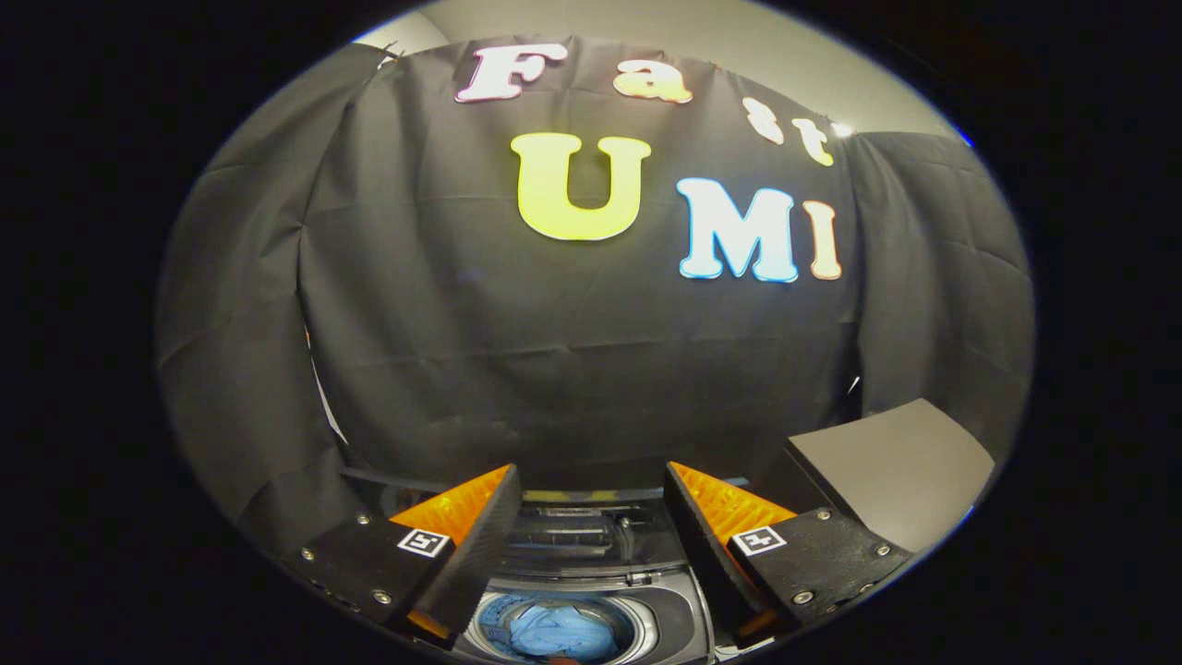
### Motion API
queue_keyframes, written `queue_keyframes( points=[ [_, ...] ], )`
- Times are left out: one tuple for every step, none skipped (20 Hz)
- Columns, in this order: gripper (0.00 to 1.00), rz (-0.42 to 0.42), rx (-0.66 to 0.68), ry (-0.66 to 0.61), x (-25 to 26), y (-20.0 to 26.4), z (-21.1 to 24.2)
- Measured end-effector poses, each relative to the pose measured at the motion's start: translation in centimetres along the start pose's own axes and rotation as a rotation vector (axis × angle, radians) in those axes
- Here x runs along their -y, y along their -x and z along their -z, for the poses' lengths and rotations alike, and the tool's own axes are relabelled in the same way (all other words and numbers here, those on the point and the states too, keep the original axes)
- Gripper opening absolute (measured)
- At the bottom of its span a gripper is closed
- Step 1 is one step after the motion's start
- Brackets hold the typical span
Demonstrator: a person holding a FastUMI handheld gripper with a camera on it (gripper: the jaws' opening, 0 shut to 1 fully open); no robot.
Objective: Put the clothes into the washing machine and then close the washing machine lid.
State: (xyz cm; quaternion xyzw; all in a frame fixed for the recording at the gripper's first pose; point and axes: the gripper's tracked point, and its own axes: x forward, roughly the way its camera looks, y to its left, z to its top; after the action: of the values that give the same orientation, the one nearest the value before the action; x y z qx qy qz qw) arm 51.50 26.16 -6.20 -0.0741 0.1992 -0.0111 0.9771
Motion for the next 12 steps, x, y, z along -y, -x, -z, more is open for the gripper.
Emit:
queue_keyframes(
  points=[
    [0.95,-0.01,-0.021,0.011,-0.3,-1.3,0.0],
    [0.95,-0.016,-0.042,0.03,-0.5,-2.7,0.1],
    [0.96,-0.016,-0.061,0.047,-0.6,-3.7,0.2],
    [0.96,-0.023,-0.081,0.058,-0.8,-4.5,0.4],
    [0.96,-0.031,-0.102,0.058,-0.9,-5.3,0.7],
    [0.95,-0.039,-0.117,0.052,-1.1,-5.9,1.1],
    [0.96,-0.045,-0.135,0.043,-1.1,-6.3,1.4],
    [0.96,-0.053,-0.149,0.035,-1.3,-6.6,1.7],
    [0.96,-0.063,-0.161,0.033,-1.5,-6.9,1.8],
    [0.96,-0.066,-0.175,0.035,-1.9,-7.3,2.3],
    [0.96,-0.066,-0.188,0.04,-2.0,-7.4,2.6],
    [0.96,-0.068,-0.199,0.043,-2.1,-7.6,2.9]
  ],
)
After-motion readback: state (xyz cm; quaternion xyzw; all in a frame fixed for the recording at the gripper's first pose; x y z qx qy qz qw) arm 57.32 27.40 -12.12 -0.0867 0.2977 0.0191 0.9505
